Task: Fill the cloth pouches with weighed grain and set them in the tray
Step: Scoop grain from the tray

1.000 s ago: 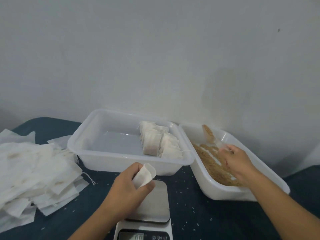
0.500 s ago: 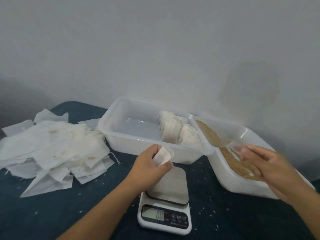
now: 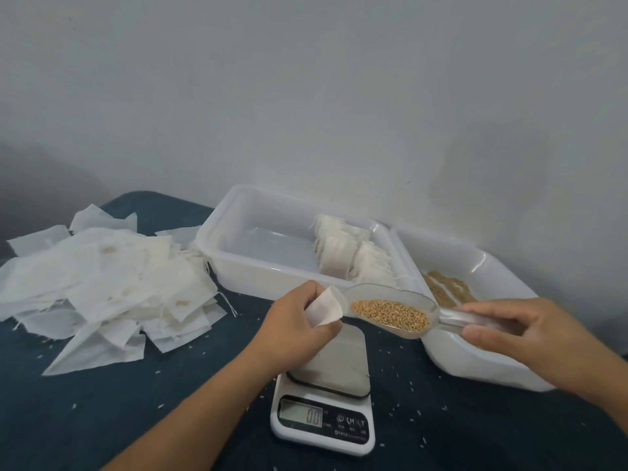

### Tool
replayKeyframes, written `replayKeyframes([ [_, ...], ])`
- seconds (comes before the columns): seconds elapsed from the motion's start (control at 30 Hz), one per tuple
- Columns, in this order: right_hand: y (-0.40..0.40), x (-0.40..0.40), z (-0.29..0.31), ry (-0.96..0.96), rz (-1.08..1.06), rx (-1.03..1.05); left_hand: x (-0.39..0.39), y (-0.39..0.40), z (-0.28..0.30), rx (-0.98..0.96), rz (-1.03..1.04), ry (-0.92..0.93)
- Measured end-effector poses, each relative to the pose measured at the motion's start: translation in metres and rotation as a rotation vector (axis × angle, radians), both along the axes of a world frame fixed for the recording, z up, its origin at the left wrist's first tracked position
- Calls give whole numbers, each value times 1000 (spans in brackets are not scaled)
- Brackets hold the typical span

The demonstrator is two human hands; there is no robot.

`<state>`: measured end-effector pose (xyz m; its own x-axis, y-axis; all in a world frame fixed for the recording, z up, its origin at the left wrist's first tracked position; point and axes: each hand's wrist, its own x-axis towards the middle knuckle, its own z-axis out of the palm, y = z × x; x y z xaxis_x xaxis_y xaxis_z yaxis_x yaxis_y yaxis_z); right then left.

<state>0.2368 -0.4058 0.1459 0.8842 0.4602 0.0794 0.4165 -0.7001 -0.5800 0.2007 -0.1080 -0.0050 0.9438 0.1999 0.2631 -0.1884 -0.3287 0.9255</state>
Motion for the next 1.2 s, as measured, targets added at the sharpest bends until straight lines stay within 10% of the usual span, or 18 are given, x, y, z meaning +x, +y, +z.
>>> replayKeyframes([
  [1.2,17,-3,27,16,67,-122,0,-4,-6,156,-66,18],
])
